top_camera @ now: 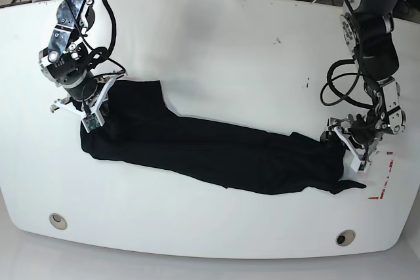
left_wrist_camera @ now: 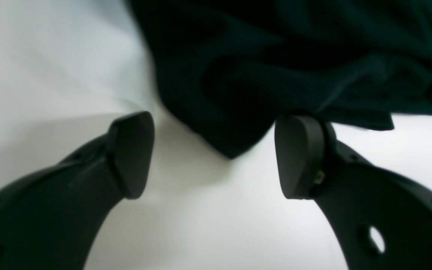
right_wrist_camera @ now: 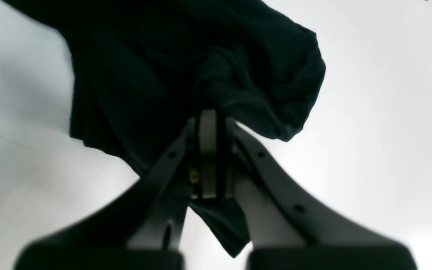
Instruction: Layout the t-shirt on the table in an organized manner, then fold the t-shirt properly
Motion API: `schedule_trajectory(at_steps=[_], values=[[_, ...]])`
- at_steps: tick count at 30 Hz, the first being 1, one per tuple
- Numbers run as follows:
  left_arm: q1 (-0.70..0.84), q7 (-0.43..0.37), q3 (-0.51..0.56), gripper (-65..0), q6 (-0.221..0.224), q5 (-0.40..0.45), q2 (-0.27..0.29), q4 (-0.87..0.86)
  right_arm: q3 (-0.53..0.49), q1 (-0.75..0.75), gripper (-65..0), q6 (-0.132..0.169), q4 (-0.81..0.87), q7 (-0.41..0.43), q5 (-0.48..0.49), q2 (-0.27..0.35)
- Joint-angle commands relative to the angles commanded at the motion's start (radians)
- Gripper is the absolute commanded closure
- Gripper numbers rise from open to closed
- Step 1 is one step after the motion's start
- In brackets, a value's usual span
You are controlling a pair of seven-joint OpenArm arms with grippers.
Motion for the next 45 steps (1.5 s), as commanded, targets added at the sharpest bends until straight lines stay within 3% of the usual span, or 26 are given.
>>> schedule_trajectory(at_steps=[4,8,13,18,21,27,36,39,45], values=[[0.0,-0.006,0.002,-45.0,0.0,0.005,0.009,0.0,0.0,0.0,-0.2,0.0,0.0,0.0,0.0,0.0],[0.0,-0.008,0.002,-31.7,0.0,0.005,0.014,0.0,0.0,0.0,-0.2,0.0,0.0,0.0,0.0,-0.002],[0.002,-0.029,0.017,-10.0,0.0,0.006,0.025,0.0,0.0,0.0,-0.2,0.0,0.002,0.0,0.0,-0.002],[0.005,-0.043,0.028,-0.1,0.0,0.006,0.025,0.006,0.0,0.0,-0.2,0.0,0.003,0.0,0.0,-0.002],[0.005,-0.034,0.028,-0.1,0.0,0.002,0.025,0.028,0.0,0.0,-0.2,0.0,0.006,0.0,0.0,-0.002],[0.043,0.08,0.017,-0.1,0.0,-0.002,0.021,0.199,0.005,-0.002,-0.2,0.0,0.049,-0.003,0.0,-0.002],[0.135,0.328,-0.055,-0.1,0.0,0.0,0.017,0.626,0.008,-0.002,-0.2,0.0,0.078,-0.006,0.0,0.0],[0.137,0.43,-0.061,-0.3,0.0,0.0,-0.012,0.746,0.008,0.002,-0.2,0.0,0.078,-0.006,0.0,0.003],[0.126,0.539,-0.057,-0.4,0.0,0.002,-0.038,0.85,0.008,0.026,-0.2,0.0,0.078,-0.006,0.0,0.006]])
